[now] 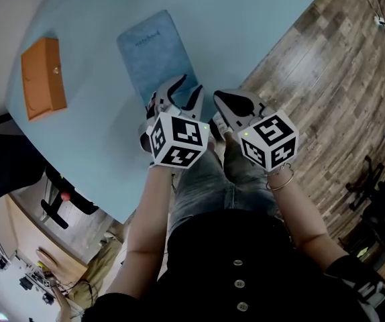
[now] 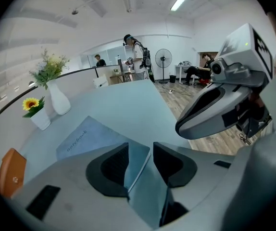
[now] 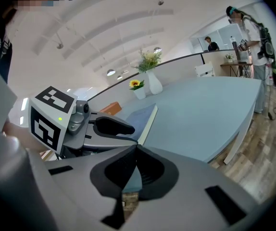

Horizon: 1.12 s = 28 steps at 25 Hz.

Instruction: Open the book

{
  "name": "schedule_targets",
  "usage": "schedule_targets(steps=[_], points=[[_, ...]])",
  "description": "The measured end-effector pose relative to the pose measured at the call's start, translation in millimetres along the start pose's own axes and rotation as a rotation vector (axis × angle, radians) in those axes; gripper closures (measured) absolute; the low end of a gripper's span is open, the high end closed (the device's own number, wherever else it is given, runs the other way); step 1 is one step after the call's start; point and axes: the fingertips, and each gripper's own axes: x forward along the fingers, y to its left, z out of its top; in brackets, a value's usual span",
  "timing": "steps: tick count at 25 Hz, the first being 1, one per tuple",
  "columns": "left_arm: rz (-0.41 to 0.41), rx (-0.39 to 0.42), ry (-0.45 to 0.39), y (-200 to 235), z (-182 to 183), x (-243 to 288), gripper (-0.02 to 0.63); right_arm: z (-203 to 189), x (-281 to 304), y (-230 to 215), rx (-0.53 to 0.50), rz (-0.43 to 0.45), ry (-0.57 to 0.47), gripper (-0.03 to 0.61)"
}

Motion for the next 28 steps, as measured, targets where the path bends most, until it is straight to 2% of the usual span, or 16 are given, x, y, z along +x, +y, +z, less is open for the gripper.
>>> schedule_targets(steps=[13, 28], points=[[0.028, 0.105, 0.053, -0.6, -4.2, 8.4, 0.466, -7.4, -4.5, -7.5, 0.022, -0.007, 0.012, 0.577], [0.019, 0.123, 0.077, -1.8, -9.1, 14.3, 0.466, -7.8, -0.9, -9.3, 0.028, -0.008, 0.015, 0.577]])
